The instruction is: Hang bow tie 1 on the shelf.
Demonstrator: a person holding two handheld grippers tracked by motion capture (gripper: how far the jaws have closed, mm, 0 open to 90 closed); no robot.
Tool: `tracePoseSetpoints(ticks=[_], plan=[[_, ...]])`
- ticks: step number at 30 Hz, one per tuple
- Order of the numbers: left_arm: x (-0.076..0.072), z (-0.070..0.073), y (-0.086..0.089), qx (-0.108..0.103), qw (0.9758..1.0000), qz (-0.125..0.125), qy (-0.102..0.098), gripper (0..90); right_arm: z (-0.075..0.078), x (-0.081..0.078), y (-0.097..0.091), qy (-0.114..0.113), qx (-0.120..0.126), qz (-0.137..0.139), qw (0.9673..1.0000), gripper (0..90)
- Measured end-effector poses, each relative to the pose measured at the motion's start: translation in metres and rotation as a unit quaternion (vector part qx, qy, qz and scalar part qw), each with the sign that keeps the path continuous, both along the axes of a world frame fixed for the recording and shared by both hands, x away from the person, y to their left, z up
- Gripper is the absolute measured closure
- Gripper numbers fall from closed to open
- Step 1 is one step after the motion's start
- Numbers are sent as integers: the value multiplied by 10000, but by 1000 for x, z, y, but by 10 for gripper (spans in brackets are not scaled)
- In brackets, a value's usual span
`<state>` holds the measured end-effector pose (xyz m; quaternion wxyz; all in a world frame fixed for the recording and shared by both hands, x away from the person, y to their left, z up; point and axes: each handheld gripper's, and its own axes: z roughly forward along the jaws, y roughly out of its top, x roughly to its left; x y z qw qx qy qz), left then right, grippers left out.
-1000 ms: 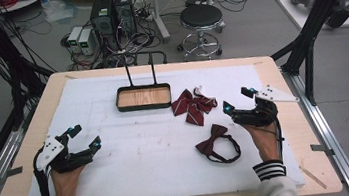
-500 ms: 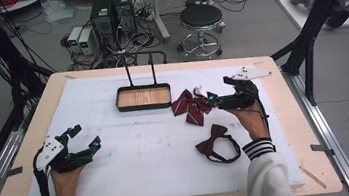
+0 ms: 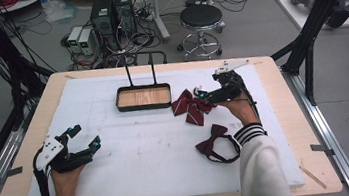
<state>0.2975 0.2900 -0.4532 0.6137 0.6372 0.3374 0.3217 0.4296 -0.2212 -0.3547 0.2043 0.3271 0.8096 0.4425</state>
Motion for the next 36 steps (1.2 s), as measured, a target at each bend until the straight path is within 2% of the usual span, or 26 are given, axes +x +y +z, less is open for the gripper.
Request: tracePoseSetpoints(ticks=[3, 7, 11, 12, 15, 18, 25, 26, 29, 30, 34, 36], plan=[[0, 0, 0, 0, 10000, 2, -1, 156, -1, 8, 2, 129, -161, 28, 9998, 112], [0, 0, 0, 1, 10000, 2, -1, 156, 1, 15, 6, 178, -102, 81, 9998, 112], [0, 0, 0, 9, 10000, -2, 0, 156, 3, 27, 10, 457, -342, 261, 9980, 112], [0, 0, 0, 3, 10000, 5, -3, 156, 3, 30, 11, 438, -420, 299, 9977, 112], [0, 0, 0, 0, 10000, 5, -4, 156, 4, 34, 13, 507, -427, 343, 9972, 113], [0, 0, 0, 19, 10000, -11, -16, 156, 0, 41, 20, 627, -607, 354, 9956, 113], [0, 0, 0, 21, 10000, -10, -15, 156, -12, 50, 29, 798, -790, 277, 9933, 113], [0, 0, 0, 22, 10000, -9, -16, 156, -16, 51, 31, 890, -879, 251, 9918, 115], [0, 0, -1, 14, 10000, -10, -15, 156, -19, 53, 33, 919, -992, 245, 9905, 136], [0, 0, -1, 18, 10000, -5, -16, 156, -21, 53, 36, 979, -1080, 306, 9888, 162], [0, 0, -1, 8, 10000, -8, -16, 156, -24, 55, 39, 1040, -1037, 291, 9887, 161], [0, 0, -1, 14, 10000, -10, -15, 156, -28, 56, 43, 1074, -1140, 325, 9871, 162]])
